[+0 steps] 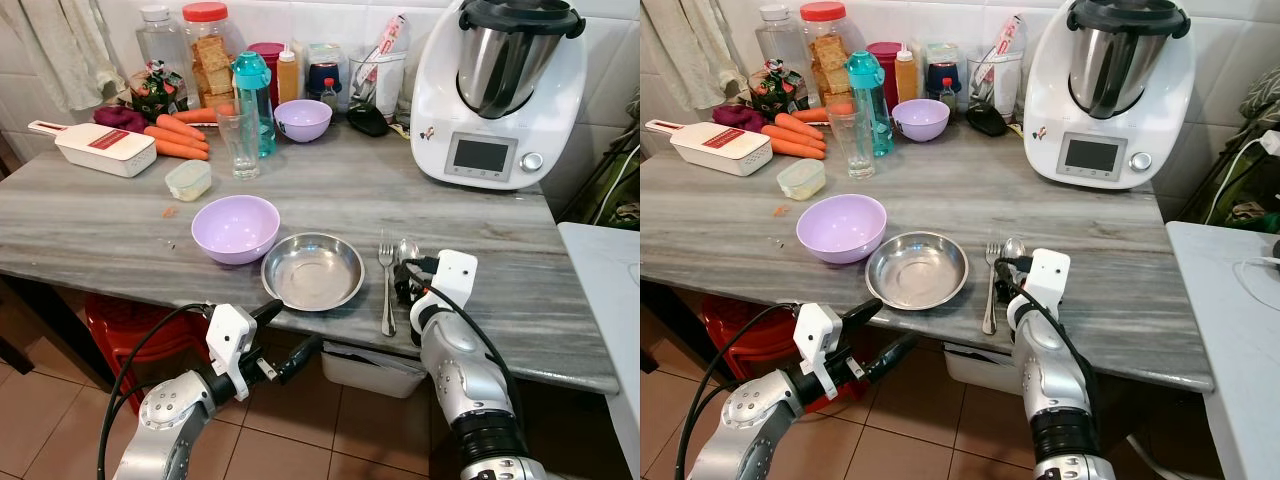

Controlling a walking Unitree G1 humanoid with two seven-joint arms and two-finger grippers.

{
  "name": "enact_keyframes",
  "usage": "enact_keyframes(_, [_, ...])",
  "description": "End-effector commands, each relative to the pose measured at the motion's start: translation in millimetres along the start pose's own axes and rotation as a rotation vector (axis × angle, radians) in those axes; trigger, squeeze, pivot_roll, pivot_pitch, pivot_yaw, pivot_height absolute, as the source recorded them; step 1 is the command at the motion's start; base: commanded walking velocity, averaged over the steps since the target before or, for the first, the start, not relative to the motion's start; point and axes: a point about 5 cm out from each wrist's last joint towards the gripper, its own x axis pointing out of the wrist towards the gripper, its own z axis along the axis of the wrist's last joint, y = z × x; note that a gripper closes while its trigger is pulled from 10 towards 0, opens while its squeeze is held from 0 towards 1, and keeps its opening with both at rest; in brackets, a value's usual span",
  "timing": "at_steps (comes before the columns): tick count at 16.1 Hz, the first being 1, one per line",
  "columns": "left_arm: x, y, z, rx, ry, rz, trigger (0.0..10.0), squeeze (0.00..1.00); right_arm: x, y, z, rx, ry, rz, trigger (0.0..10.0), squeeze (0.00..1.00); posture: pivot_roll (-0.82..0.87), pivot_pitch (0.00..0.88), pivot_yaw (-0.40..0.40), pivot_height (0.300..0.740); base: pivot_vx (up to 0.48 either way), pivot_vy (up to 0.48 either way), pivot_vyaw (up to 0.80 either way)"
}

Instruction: Setting the table

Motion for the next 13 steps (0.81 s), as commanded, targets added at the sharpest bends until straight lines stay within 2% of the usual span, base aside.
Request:
enact_keyframes(1, [-0.7, 0.2, 3.4, 0.007, -0.003, -0.017, 10.0, 0.0, -0.5, -3.3, 4.2, 0.011, -0.009, -0.011, 10.0, 1.0, -0.07, 0.0, 0.003, 0.74, 0.0, 0.0, 0.0])
enact_keyframes(7, [-2.8, 5.8, 2.3, 0.028, -0.012, 0.034, 10.0, 0.0, -7.5, -5.0, 23.3, 0.027, -0.106, -0.006, 10.0, 1.0, -0.07, 0.0, 0.0, 0.74, 0.0, 0.0, 0.0])
enact_keyframes(9, [-2.1, 7.4, 3.2, 0.034, -0.028, 0.064, 10.0, 0.0, -10.7, -11.2, 25.5, 0.029, -0.121, -0.021, 10.0, 1.0, -0.07, 0.0, 0.0, 0.74, 0.0, 0.0, 0.0])
enact_keyframes(10, [1.8, 10.2, 6.7, 0.05, -0.056, 0.123, 10.0, 0.0, -16.3, -19.4, 29.5, 0.019, -0.158, -0.041, 10.0, 1.0, -0.07, 0.0, 0.0, 0.74, 0.0, 0.0, 0.0])
enact_keyframes(13, [9.1, 14.3, 12.6, 0.059, -0.09, 0.208, 10.0, 0.0, -28.7, -34.2, 22.5, -0.002, -0.194, -0.085, 10.0, 1.0, -0.08, 0.0, 0.003, 0.74, 0.0, 0.0, 0.0])
